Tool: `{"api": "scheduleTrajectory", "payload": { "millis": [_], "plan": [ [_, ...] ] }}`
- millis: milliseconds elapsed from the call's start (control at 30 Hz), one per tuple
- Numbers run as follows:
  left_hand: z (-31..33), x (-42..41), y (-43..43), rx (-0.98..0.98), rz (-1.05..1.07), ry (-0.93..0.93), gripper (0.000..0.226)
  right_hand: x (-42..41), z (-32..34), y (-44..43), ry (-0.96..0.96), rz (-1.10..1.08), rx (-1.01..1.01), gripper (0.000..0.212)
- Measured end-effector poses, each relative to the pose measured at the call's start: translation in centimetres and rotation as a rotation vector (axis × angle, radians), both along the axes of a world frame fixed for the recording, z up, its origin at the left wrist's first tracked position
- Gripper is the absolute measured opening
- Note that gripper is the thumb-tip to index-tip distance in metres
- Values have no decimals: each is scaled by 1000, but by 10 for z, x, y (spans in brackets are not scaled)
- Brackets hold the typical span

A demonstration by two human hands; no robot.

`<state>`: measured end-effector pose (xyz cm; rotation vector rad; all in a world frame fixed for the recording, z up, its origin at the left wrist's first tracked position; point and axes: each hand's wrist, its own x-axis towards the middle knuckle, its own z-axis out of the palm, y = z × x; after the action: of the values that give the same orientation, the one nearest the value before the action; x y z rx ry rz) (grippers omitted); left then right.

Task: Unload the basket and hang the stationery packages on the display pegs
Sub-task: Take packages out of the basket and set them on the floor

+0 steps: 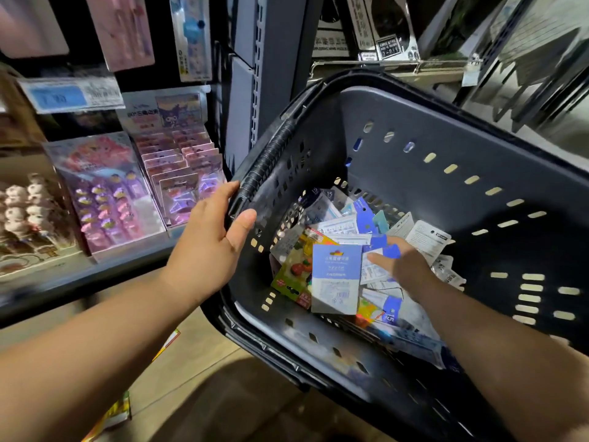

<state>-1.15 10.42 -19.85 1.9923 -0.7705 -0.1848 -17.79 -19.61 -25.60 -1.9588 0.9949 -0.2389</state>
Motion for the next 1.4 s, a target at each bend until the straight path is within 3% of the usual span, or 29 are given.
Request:
{"api": "scheduleTrajectory", "payload": {
  "millis": [133,333,533,700,867,933,1000,1233,1400],
  "plan": [
    [1,-2,2,2,5,14,69,17,5,12,-62,43,130,51],
    [6,-10,1,22,29,-3,63,21,6,15,-34,-23,95,44],
    [7,-8,3,38,5,7,62,1,27,3,-96,-66,-126,14],
    [10,-12,3,57,10,7,60,-18,75,-1,-153,-103,-152,14],
    [17,-15,4,115,39,-21,62,-41,117,0,-61,-8,-539,26],
    [22,-16,4,172,56,-76,68,-48,139,7,-56,8,-548,32],
    [33,-19,0,214,54,-145,77,-57,168,15,-111,1,-448,16],
    [107,-29,-29,81,-160,-497,123,-57,252,52,-152,180,-439,22],
    [166,-29,-31,318,-276,-713,136,-25,293,86,-143,375,-412,18]
  ]
}}
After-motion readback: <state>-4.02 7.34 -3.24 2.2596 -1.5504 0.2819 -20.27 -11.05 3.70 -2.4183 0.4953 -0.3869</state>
